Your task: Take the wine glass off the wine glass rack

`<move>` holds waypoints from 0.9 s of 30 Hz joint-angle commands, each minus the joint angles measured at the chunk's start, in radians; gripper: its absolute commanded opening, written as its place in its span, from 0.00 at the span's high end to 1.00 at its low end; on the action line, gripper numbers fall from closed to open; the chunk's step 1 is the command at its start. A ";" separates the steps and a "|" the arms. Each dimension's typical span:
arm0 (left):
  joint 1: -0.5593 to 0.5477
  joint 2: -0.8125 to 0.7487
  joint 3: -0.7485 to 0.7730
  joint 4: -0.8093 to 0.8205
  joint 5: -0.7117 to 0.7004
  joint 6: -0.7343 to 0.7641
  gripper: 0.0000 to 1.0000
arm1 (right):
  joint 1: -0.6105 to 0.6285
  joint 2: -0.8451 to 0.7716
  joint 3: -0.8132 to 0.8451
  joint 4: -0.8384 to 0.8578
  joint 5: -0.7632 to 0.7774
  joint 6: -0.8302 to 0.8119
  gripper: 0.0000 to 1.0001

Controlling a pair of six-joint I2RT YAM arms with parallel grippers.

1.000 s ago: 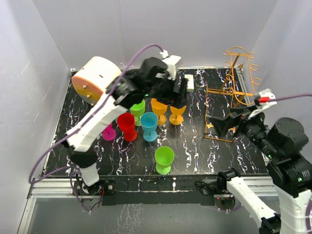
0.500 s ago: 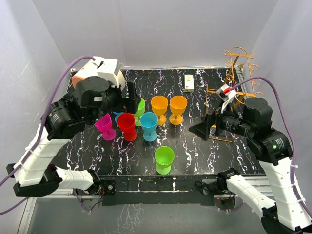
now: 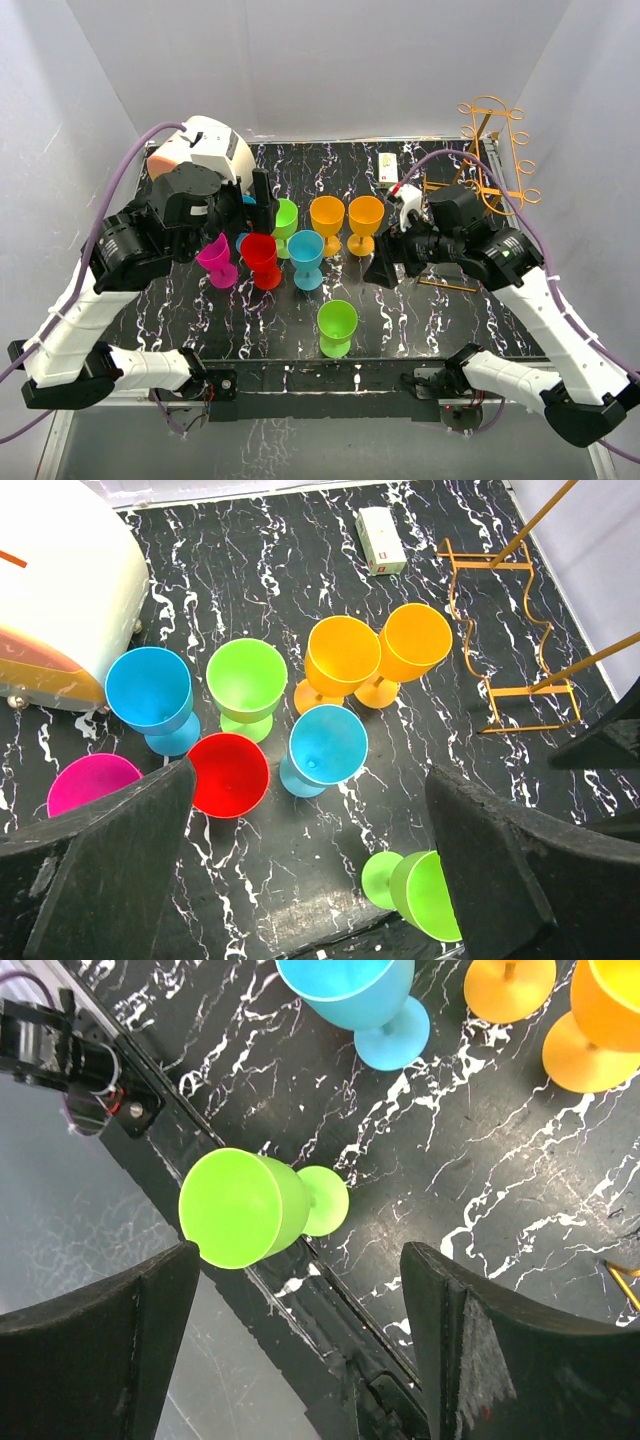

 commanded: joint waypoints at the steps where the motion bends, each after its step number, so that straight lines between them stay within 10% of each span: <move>1: 0.001 -0.006 0.002 0.000 -0.029 -0.003 0.03 | 0.084 -0.003 -0.010 0.018 0.120 0.019 0.22; 13: 0.000 0.017 0.008 0.002 -0.016 0.003 0.02 | 0.497 0.158 -0.057 0.054 0.487 0.215 0.35; 27: 0.000 0.002 0.007 -0.011 -0.021 0.004 0.02 | 0.579 0.318 -0.064 0.051 0.637 0.288 0.75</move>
